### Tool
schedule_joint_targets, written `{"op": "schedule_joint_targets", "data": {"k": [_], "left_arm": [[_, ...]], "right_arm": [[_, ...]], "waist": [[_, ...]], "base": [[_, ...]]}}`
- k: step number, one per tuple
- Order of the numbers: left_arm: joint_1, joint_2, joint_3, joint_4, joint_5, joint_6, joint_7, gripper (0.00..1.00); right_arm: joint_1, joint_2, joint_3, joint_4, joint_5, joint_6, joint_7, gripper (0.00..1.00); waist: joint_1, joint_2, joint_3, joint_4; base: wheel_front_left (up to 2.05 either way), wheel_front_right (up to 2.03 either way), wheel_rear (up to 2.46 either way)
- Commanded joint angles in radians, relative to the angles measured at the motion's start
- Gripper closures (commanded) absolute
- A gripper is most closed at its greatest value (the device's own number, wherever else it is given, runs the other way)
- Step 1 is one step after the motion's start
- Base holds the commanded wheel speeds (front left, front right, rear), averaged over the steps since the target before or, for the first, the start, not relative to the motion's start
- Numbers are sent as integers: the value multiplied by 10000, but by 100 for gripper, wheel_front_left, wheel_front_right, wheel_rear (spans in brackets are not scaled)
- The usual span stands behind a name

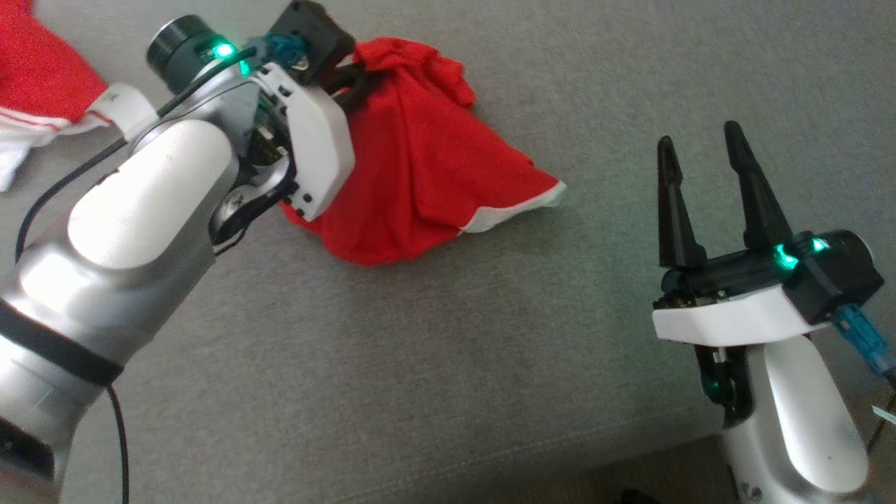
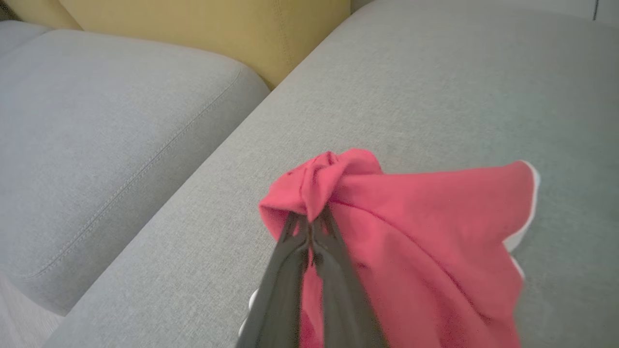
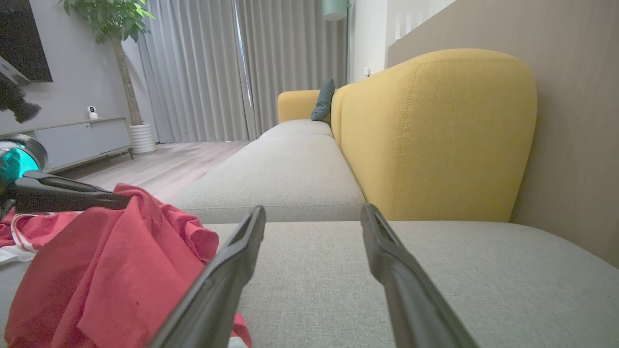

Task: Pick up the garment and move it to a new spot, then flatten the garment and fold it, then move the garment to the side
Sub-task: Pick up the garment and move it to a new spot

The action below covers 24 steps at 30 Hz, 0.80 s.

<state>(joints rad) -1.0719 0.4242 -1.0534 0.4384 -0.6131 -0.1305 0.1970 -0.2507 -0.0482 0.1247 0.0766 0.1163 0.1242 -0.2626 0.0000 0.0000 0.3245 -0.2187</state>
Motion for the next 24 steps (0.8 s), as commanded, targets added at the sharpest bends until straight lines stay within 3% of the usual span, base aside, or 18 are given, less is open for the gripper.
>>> {"op": "schedule_joint_targets", "data": {"k": [1, 6, 7, 8, 9, 13, 18, 21, 24], "left_arm": [[-599, 178, 413, -68, 107, 66, -157, 100], [-396, -444, 484, 1588, 356, 480, -1583, 100], [-323, -606, 551, 1881, 349, 612, -1929, 89], [-257, -759, 619, 2149, 369, 767, -2324, 53], [-171, -921, 685, 2407, 360, 896, -2697, 0], [187, -1510, 915, 3220, 327, 1411, -3974, 0], [667, -2038, 1188, 3572, 268, 1868, -4486, 0], [1088, -2173, 1456, 3368, 213, 2026, -4568, 0], [2028, -2191, 2158, 2261, 290, 2308, -4583, 0]], "right_arm": [[-192, -20, 248, -352, 78, 65, 8, 0], [-242, -20, 385, -340, 201, 65, 8, 0], [-242, -20, 379, -334, 208, 65, 8, 0], [-235, -20, 361, -329, 207, 65, 8, 0], [-219, -20, 333, -319, 201, 65, 8, 0], [-108, -20, 174, -254, 125, 65, 8, 0], [57, -20, -104, -116, -79, 65, 8, 0], [163, -20, -243, -54, -193, 65, 8, 0], [385, -20, -504, 74, -283, 65, 8, 0]], "waist": [[0, 0, 272, -276], [0, 0, 423, -421], [0, 0, 427, -412], [0, 0, 418, -387], [0, 0, 391, -347], [0, 0, 175, -46], [0, 0, -288, 514], [0, 0, -656, 830], [0, 0, -1223, 1261]], "base": [[0, 0, 0], [0, 0, 0], [0, 0, 0], [0, 0, 0], [0, 0, 0], [0, 0, 0], [0, 0, 0], [0, 0, 0], [0, 0, 0]]}}
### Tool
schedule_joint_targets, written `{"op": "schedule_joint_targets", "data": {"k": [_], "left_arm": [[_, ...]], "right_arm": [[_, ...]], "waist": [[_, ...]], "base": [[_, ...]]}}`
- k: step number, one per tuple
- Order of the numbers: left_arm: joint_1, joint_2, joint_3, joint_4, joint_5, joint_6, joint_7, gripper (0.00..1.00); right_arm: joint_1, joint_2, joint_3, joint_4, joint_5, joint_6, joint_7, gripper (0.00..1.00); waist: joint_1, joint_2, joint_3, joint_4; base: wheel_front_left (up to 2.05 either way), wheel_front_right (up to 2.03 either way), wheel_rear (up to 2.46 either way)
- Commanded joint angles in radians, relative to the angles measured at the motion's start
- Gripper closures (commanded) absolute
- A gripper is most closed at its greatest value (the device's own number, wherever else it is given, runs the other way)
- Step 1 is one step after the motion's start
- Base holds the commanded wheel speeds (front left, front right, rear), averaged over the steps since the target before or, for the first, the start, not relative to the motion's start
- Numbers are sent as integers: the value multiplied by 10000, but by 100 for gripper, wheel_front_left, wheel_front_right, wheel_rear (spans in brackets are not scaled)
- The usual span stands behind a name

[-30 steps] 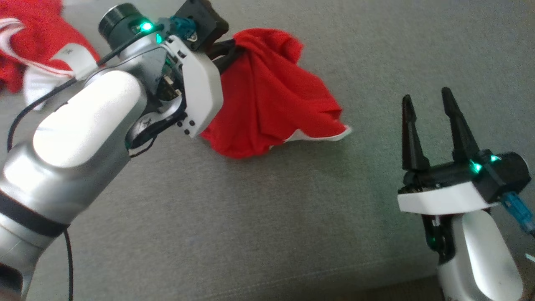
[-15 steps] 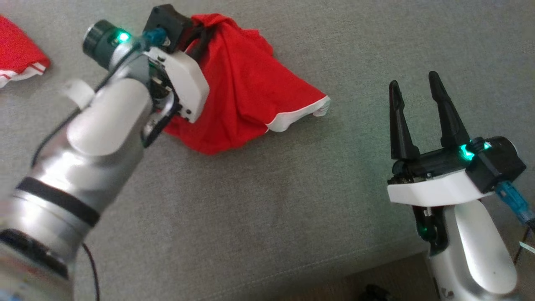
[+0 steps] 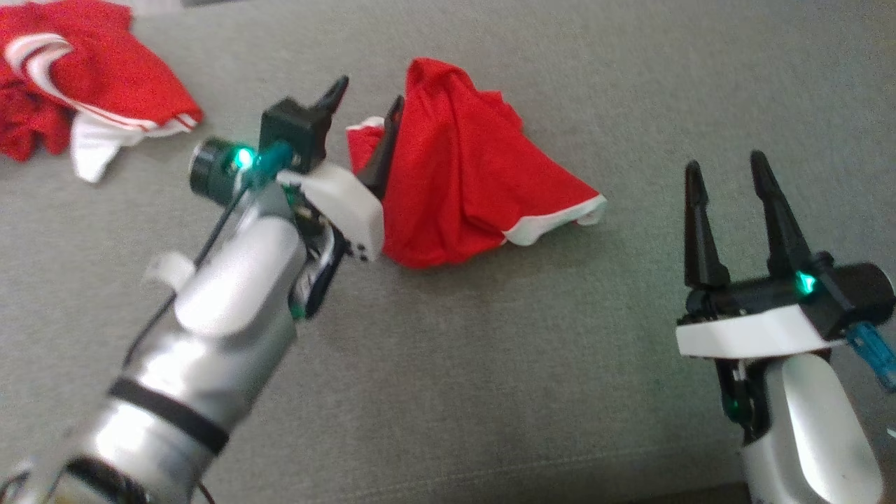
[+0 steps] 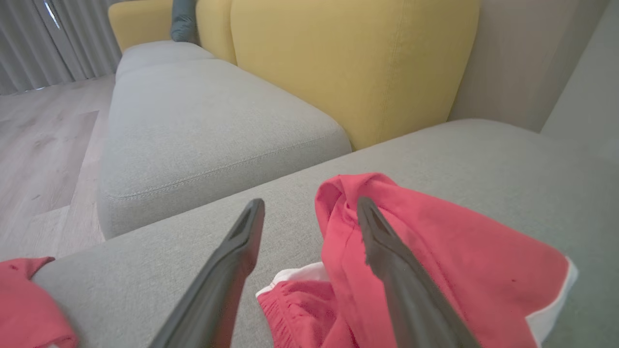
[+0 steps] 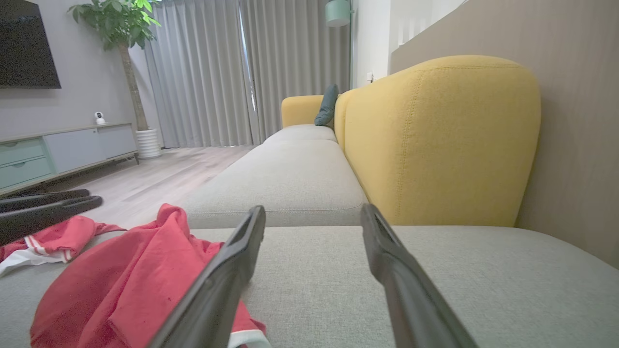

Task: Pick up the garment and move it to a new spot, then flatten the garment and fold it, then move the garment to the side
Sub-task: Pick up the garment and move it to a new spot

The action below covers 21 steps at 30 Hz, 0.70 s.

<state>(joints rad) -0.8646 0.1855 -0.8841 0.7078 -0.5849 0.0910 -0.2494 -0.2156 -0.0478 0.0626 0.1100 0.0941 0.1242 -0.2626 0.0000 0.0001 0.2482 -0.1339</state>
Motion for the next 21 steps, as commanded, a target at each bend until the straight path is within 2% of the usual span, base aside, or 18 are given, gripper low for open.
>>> {"op": "schedule_joint_targets", "data": {"k": [1, 13, 21], "left_arm": [[292, 221, 682, -763, 33, 179, -120, 0], [4831, 310, 3371, -4134, 1010, 1250, -123, 0], [6876, 353, 4408, -5436, 1979, 1387, -123, 0]], "right_arm": [[91, -24, 53, -216, -66, 65, 8, 0], [835, -24, -406, 143, -251, 65, 8, 0], [1323, -24, -228, 359, -79, 65, 8, 0]], "waist": [[0, -1, -584, 497], [0, -1, -1843, 1279], [0, -1, -1972, 1308]], "base": [[0, 0, 0], [0, 0, 0], [0, 0, 0]]}}
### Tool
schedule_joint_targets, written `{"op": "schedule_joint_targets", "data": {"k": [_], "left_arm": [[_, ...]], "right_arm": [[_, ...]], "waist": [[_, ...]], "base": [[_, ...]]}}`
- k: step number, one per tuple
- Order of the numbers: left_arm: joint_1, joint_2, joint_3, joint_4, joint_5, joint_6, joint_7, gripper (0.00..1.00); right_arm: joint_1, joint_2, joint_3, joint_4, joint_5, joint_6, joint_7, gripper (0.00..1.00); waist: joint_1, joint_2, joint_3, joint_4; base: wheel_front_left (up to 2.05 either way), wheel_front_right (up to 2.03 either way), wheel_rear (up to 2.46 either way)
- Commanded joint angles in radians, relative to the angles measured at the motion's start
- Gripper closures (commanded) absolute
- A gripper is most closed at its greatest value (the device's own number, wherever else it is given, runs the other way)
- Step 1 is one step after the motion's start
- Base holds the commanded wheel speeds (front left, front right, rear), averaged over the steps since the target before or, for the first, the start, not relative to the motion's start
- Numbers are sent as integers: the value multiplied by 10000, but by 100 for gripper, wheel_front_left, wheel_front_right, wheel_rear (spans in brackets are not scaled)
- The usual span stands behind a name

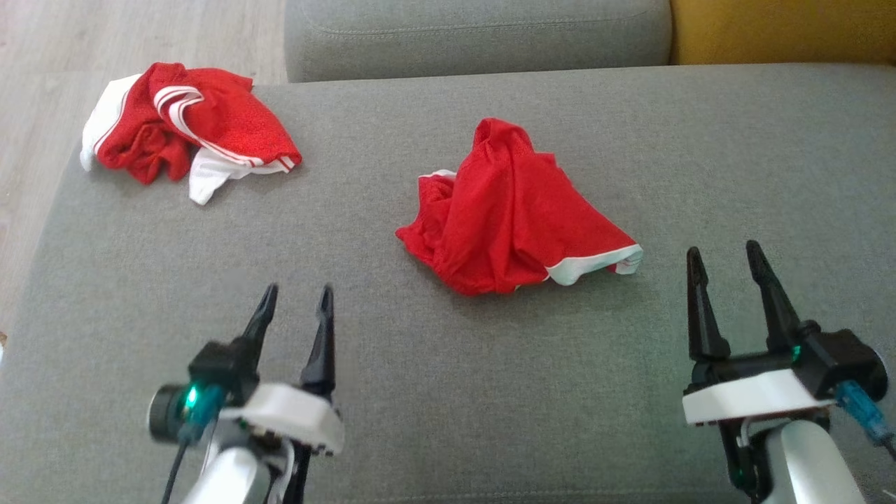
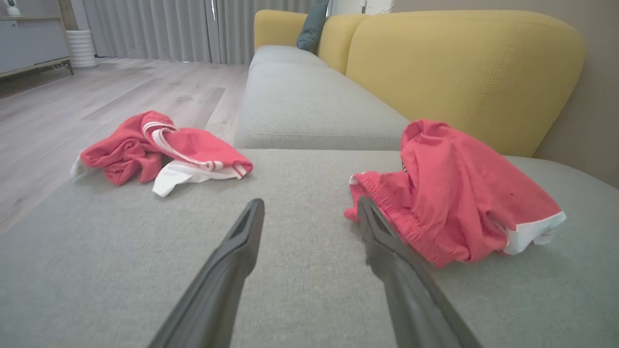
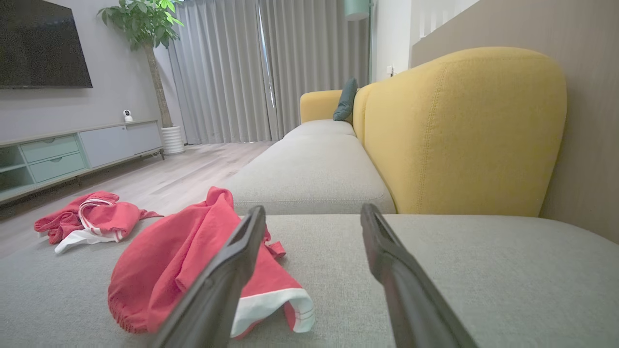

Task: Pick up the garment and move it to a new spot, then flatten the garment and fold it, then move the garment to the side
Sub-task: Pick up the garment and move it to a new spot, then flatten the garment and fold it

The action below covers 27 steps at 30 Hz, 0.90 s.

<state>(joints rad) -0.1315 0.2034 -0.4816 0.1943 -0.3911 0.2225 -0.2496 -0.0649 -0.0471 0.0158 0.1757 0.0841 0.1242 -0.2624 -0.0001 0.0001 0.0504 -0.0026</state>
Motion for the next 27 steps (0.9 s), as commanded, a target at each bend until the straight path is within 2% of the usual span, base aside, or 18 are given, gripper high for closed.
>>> {"op": "schedule_joint_targets", "data": {"k": [1, 10, 17, 27], "left_arm": [[-202, 141, 523, -430, 128, 86, -121, 0], [932, -314, 1480, -976, 852, -88, -121, 0], [1156, -664, 1862, -913, 1225, -481, -122, 0], [1212, -924, 2147, -696, 1546, -806, -122, 0]], "right_arm": [[-132, -31, 259, -277, 50, 65, 6, 0], [55, -31, 286, -121, 196, 65, 6, 0], [15, -31, 259, -14, 205, 65, 6, 0], [-6, -31, 208, -18, 196, 65, 6, 0]], "waist": [[1, -1, 10, -10], [1, -1, 41, -35], [1, -1, 23, -68], [1, -1, 74, -78]], "base": [[0, 0, 0], [0, 0, 0], [0, 0, 0], [0, 0, 0]]}}
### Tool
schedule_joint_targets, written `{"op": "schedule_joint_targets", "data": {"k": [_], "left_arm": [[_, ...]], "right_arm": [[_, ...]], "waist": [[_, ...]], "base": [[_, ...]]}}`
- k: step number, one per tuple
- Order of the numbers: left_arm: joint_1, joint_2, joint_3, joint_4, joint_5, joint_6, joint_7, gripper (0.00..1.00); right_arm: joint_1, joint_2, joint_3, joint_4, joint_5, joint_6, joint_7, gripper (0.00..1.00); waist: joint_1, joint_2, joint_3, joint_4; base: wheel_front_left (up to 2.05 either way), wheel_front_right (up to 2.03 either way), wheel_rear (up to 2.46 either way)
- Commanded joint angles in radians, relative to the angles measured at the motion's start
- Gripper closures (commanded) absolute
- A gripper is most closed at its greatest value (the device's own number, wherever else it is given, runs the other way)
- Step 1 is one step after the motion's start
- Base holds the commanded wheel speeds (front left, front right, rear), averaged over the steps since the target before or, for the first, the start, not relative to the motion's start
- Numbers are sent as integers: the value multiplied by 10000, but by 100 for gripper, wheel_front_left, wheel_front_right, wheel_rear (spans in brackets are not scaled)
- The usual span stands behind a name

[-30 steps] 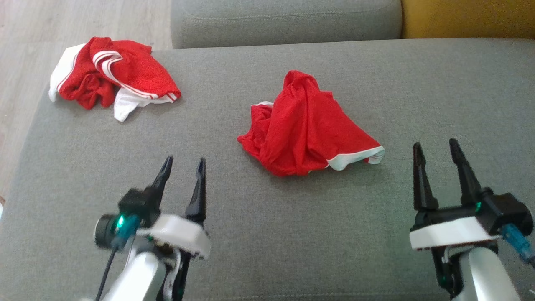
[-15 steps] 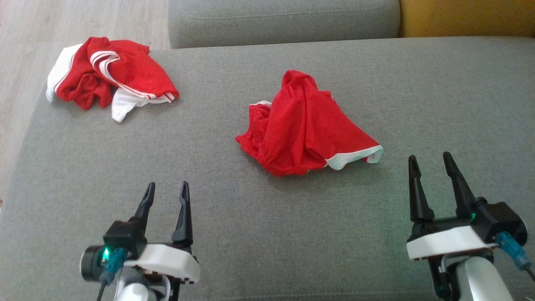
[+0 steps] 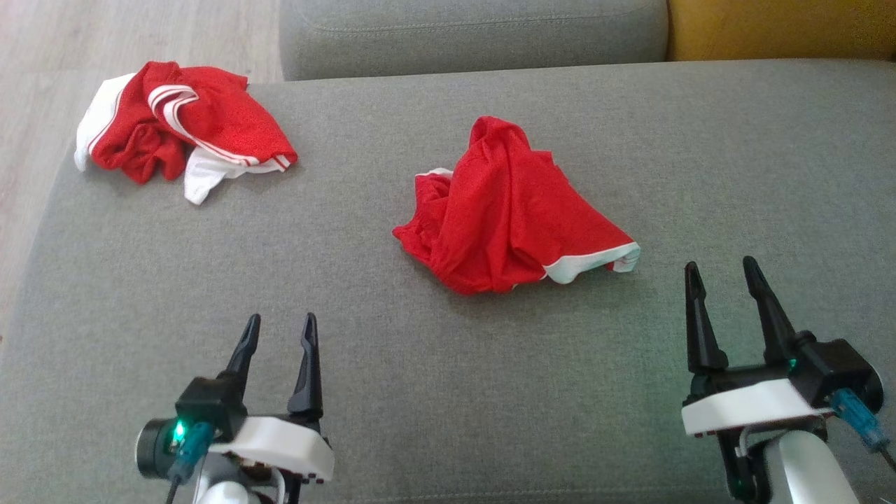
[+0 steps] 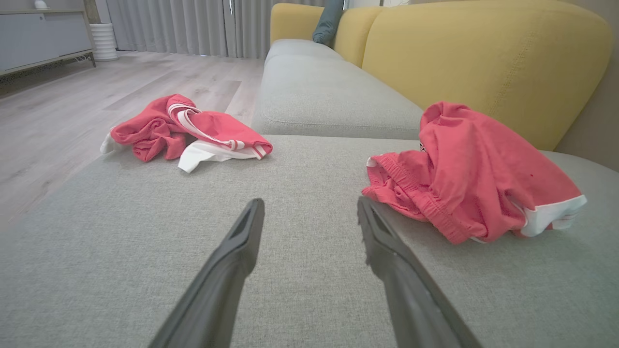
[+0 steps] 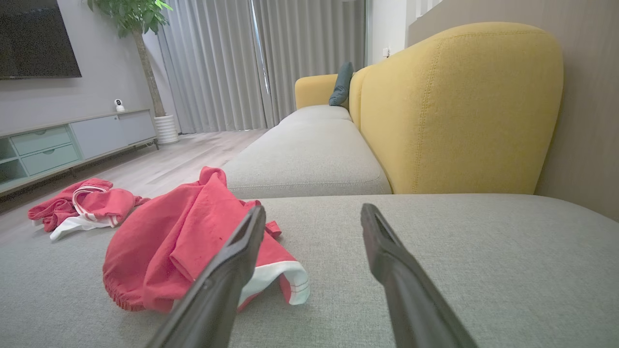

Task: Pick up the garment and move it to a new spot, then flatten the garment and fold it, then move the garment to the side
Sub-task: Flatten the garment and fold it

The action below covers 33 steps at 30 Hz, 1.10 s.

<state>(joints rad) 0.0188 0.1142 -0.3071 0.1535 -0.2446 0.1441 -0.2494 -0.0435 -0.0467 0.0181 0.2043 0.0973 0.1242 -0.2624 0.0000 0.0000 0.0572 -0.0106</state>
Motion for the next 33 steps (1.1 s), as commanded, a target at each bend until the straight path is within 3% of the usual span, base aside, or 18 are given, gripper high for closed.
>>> {"op": "schedule_joint_targets", "data": {"k": [1, 18, 27, 33], "left_arm": [[-294, -44, 420, -260, 116, -41, -124, 0], [-539, -270, 474, -34, 562, -352, -124, 0], [-1918, -551, -1300, 1179, 768, -1408, -27, 0], [-2998, -624, -1671, 2560, 222, -1413, 288, 0]], "right_arm": [[-225, -35, 175, -309, 64, 65, 6, 0], [-451, -35, 159, -455, 56, 65, 6, 0], [-833, -35, 386, -696, 157, 65, 6, 0], [-1105, -35, 704, -831, 280, 65, 6, 0]], "waist": [[0, 0, 20, 1], [0, 0, 544, -265], [0, 0, 1410, -775], [0, 0, 1961, -1465]], "base": [[0, 0, 0], [0, 0, 0], [0, 0, 0], [0, 0, 0]]}}
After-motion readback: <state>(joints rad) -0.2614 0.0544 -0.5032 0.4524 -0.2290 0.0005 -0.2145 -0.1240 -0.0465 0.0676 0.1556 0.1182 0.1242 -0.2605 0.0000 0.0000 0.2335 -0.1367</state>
